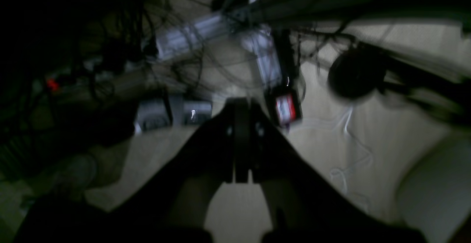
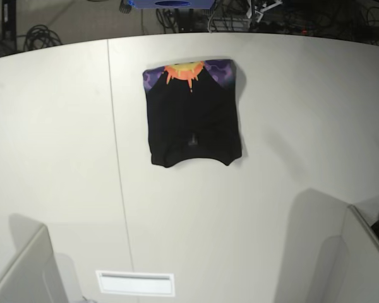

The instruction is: Fold the T-shirt properly

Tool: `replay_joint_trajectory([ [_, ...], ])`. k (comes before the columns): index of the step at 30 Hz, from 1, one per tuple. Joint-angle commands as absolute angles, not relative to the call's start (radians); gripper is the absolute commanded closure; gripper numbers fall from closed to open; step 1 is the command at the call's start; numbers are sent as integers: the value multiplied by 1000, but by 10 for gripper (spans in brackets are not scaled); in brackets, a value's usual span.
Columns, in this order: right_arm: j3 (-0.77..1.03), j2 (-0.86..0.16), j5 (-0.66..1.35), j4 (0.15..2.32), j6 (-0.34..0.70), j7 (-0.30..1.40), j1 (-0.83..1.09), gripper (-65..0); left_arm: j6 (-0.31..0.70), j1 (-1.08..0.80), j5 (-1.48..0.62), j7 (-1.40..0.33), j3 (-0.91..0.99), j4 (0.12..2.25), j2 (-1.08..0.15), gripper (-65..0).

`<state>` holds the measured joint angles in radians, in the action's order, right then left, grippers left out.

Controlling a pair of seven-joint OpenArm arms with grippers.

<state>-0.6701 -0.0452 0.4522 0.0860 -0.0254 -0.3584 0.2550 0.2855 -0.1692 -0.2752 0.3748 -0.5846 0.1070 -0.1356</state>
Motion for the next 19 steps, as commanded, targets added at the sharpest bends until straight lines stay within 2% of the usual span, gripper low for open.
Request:
replay_joint_trajectory([
  [1,-654,-44,455,85,-25,-367,263,0,289,-182,-269,364,-584,125,-140,0],
  [19,-610,-38,450,87,-27,-369,263,0,288,-160,-269,378,-587,131,-159,0],
])
